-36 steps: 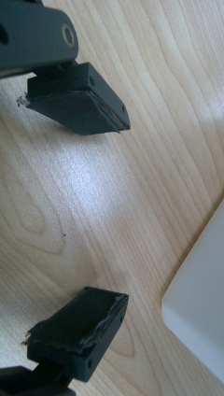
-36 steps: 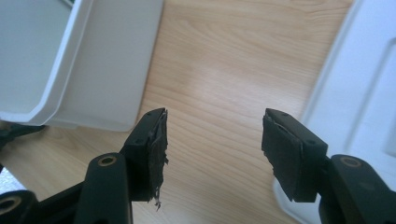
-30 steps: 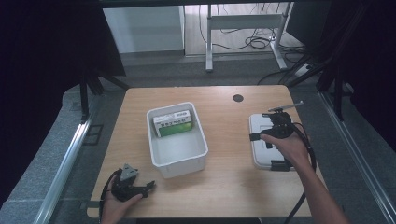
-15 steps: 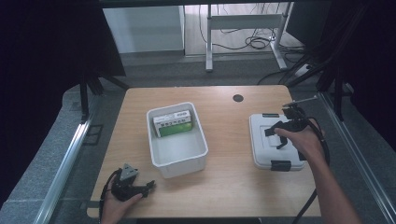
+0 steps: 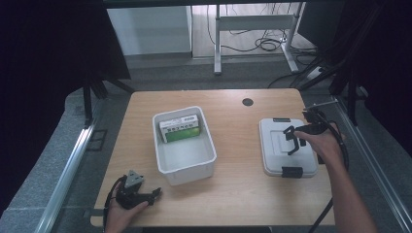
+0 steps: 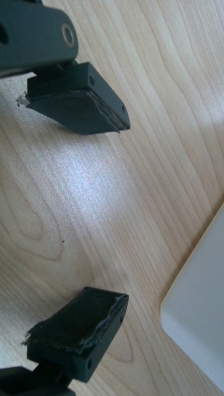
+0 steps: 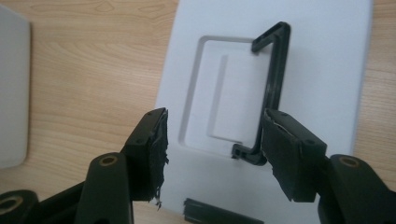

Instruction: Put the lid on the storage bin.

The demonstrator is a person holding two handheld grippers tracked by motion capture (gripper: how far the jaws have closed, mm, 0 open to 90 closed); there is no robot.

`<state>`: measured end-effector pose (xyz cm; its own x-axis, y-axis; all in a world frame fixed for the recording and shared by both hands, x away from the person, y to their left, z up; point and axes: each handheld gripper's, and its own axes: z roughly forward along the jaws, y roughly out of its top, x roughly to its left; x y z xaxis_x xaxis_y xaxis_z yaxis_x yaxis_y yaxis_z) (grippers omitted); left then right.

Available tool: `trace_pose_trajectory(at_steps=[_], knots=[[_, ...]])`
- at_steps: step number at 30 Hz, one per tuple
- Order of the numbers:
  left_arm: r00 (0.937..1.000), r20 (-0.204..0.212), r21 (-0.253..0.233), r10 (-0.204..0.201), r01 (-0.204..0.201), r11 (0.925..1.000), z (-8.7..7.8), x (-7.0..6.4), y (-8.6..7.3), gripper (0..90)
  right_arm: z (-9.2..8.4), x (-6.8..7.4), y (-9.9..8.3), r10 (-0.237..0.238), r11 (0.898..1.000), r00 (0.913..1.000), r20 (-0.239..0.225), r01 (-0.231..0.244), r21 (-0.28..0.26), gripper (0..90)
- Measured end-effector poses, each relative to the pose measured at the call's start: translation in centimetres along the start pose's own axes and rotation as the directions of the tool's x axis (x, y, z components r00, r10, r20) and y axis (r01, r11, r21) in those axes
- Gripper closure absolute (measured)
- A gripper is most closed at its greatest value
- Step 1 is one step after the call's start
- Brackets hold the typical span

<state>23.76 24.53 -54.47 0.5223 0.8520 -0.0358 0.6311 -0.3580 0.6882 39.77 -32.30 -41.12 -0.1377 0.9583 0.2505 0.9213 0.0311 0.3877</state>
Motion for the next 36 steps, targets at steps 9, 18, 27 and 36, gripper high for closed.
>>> trace_pose_trajectory(at_steps=[9, 18, 27, 36], knots=[[1.0, -0.002, 0.0, -0.002, 0.002, 1.0, 0.0, 0.0, 0.0, 15.1, 0.5, -1.1, 0.5, 0.024, 1.0, 0.9994, 0.024, -0.024, 0.003, 37.7], [1.0, -0.004, 0.0, -0.004, 0.004, 1.0, 0.0, 0.0, 0.0, 15.1, 1.3, -2.9, 1.2, 0.058, 0.998, 0.9977, 0.034, -0.059, 0.029, 35.4], [0.9999, -0.008, 0.0, -0.008, 0.008, 1.0, -0.1, -0.1, -0.1, 15.1, 2.8, -4.0, 1.1, 0.086, 0.994, 0.9956, 0.039, -0.088, 0.06, 35.4], [0.9999, -0.01, 0.0, -0.01, 0.01, 1.0, -0.1, -0.1, -0.1, 15.1, 4.2, -3.8, 1.6, 0.072, 0.993, 0.9961, 0.051, -0.076, 0.086, 35.5]])
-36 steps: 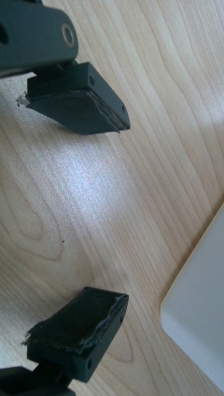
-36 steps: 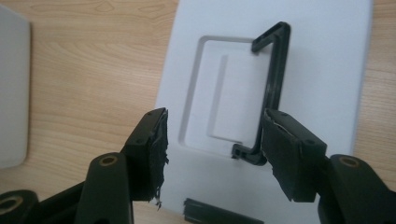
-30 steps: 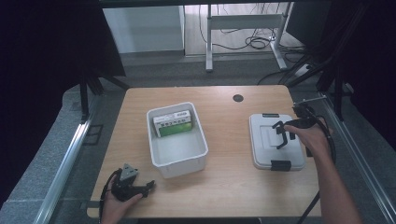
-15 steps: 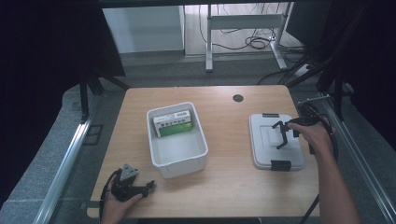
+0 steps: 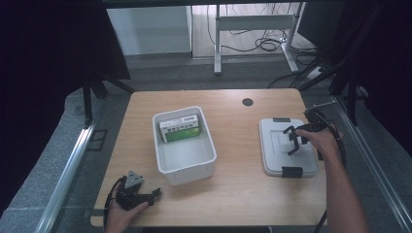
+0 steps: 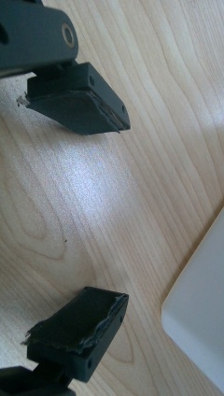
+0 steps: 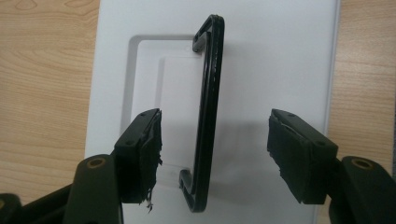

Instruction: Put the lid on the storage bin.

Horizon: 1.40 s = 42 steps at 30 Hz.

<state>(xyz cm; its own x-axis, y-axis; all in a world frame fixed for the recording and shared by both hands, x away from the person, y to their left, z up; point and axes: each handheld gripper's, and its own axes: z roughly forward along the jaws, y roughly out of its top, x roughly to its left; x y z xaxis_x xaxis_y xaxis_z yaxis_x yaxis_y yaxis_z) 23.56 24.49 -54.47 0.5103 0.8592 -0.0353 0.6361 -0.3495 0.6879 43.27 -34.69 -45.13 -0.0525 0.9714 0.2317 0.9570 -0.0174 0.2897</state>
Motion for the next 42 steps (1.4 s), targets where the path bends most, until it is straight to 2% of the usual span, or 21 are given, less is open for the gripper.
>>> trace_pose_trajectory(at_steps=[7, 9, 12, 16, 18, 20, 28, 35, 42], knots=[[1.0, -0.001, 0.0, -0.001, 0.001, 1.0, 0.0, 0.0, 0.0, 15.1, 0.9, 0.4, 0.4, 0.011, 1.0, 0.9998, 0.016, -0.011, 0.025, 43.6], [1.0, -0.002, 0.0, -0.002, 0.002, 1.0, 0.0, 0.0, 0.0, 15.1, 1.0, 0.5, 0.6, 0.009, 1.0, 0.9997, 0.02, -0.01, 0.02, 50.7], [1.0, -0.002, 0.0, -0.003, 0.003, 1.0, 0.0, 0.0, 0.0, 15.2, 1.4, 0.6, 0.7, -0.003, 0.999, 0.9997, 0.025, 0.002, 0.038, 59.1], [1.0, -0.002, 0.0, -0.002, 0.002, 1.0, 0.0, 0.0, 0.0, 15.1, 1.8, 0.9, 0.7, 0.004, 0.998, 0.9991, 0.042, -0.006, 0.06, 74.4], [1.0, -0.003, 0.0, -0.002, 0.002, 1.0, 0.0, 0.0, 0.0, 15.2, 1.9, 1.1, 0.7, 0.004, 0.997, 0.9993, 0.036, -0.007, 0.079, 78.2], [1.0, -0.004, 0.0, -0.003, 0.003, 1.0, 0.0, -0.1, 0.0, 15.2, 2.0, 1.3, 0.7, 0.013, 0.997, 0.9993, 0.036, -0.015, 0.072, 81.6], [1.0, -0.006, 0.0, -0.005, 0.005, 1.0, -0.1, -0.1, -0.1, 15.2, 1.9, 2.0, 0.8, 0.062, 0.997, 0.9981, 0.006, -0.062, 0.054, 84.1], [1.0, -0.005, 0.0, -0.005, 0.005, 1.0, -0.1, -0.1, -0.1, 15.2, 1.4, 2.7, 0.7, 0.07, 0.996, 0.9975, -0.01, -0.07, 0.053, 84.3], [1.0, -0.006, 0.0, -0.004, 0.004, 1.0, -0.1, -0.1, -0.1, 15.2, 0.3, 2.8, 0.5, 0.061, 0.998, 0.998, -0.018, -0.06, 0.03, 84.3]])
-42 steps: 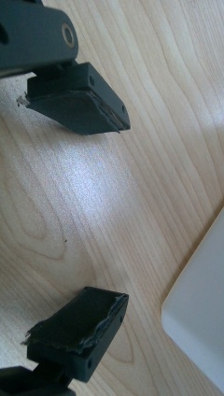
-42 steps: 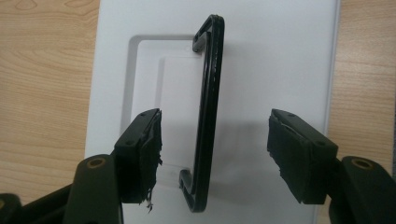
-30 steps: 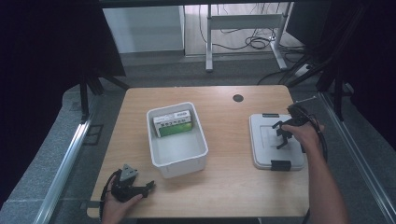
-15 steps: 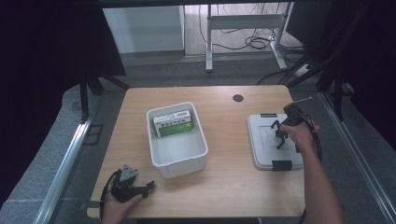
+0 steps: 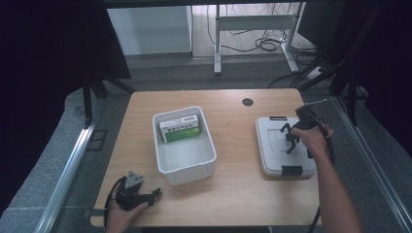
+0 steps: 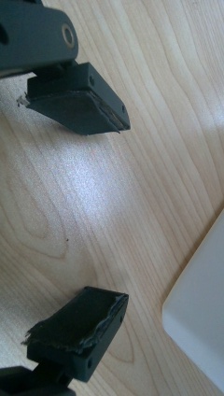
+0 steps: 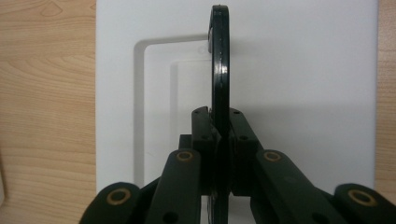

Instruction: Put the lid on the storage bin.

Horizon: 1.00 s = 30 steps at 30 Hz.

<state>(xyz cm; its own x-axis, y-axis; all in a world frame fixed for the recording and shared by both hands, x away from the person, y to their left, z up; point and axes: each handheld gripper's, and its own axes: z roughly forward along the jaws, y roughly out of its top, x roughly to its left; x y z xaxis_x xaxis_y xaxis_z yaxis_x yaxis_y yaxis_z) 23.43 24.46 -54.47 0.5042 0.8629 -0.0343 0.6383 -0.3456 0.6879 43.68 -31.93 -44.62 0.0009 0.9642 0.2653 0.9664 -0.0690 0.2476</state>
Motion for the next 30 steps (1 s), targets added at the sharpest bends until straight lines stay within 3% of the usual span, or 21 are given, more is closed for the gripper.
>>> trace_pose_trajectory(at_steps=[17, 21, 30], knots=[[1.0, 0.0, 0.0, -0.001, 0.001, 1.0, 0.0, 0.0, 0.0, 15.2, 0.5, -0.3, -0.1, 0.014, 1.0, 0.9999, 0.002, -0.014, 0.012, 84.4], [1.0, 0.0, 0.0, -0.001, 0.001, 1.0, 0.0, 0.0, 0.0, 15.2, 0.1, -0.3, -0.2, 0.028, 1.0, 0.9996, -0.006, -0.028, 0.009, 84.4], [1.0, 0.0, -0.001, -0.002, 0.002, 1.0, 0.0, 0.0, 0.0, 15.1, -1.7, 0.6, -0.4, 0.002, 1.0, 0.9998, -0.021, -0.003, -0.008, 84.4]])
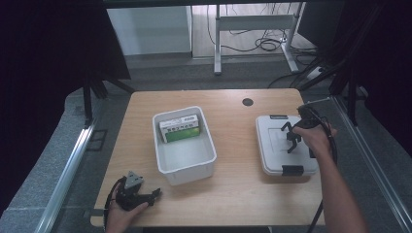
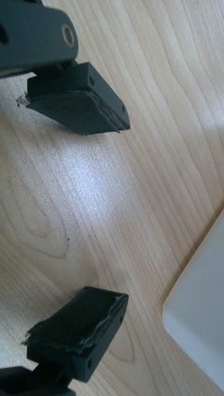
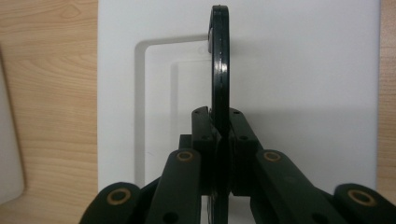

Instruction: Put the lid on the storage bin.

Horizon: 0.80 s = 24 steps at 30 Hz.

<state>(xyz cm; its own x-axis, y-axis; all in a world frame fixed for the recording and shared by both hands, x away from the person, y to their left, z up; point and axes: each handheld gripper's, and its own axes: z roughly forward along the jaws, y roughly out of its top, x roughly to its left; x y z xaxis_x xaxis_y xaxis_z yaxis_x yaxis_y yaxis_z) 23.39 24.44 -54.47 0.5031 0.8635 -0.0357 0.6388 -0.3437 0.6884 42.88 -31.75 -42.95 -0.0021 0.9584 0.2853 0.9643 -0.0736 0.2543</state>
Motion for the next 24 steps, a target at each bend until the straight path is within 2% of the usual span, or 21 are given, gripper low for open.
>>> trace_pose_trajectory(at_steps=[12, 18, 24], knots=[[1.0, 0.0, 0.0, 0.0, 0.0, 1.0, 0.0, 0.0, 0.0, 14.9, -3.3, 1.7, -0.5, -0.022, 0.999, 0.9996, -0.018, 0.022, -0.029, 84.4], [1.0, 0.003, 0.001, 0.004, -0.004, 1.0, 0.0, 0.0, 0.0, 14.0, -5.1, 3.0, -1.0, -0.038, 0.997, 0.9983, -0.045, 0.035, -0.068, 84.4], [1.0, 0.004, 0.003, 0.005, -0.005, 1.0, 0.0, 0.0, 0.0, 13.8, -6.5, 4.4, -1.3, -0.061, 0.995, 0.9964, -0.059, 0.056, -0.081, 84.4]])
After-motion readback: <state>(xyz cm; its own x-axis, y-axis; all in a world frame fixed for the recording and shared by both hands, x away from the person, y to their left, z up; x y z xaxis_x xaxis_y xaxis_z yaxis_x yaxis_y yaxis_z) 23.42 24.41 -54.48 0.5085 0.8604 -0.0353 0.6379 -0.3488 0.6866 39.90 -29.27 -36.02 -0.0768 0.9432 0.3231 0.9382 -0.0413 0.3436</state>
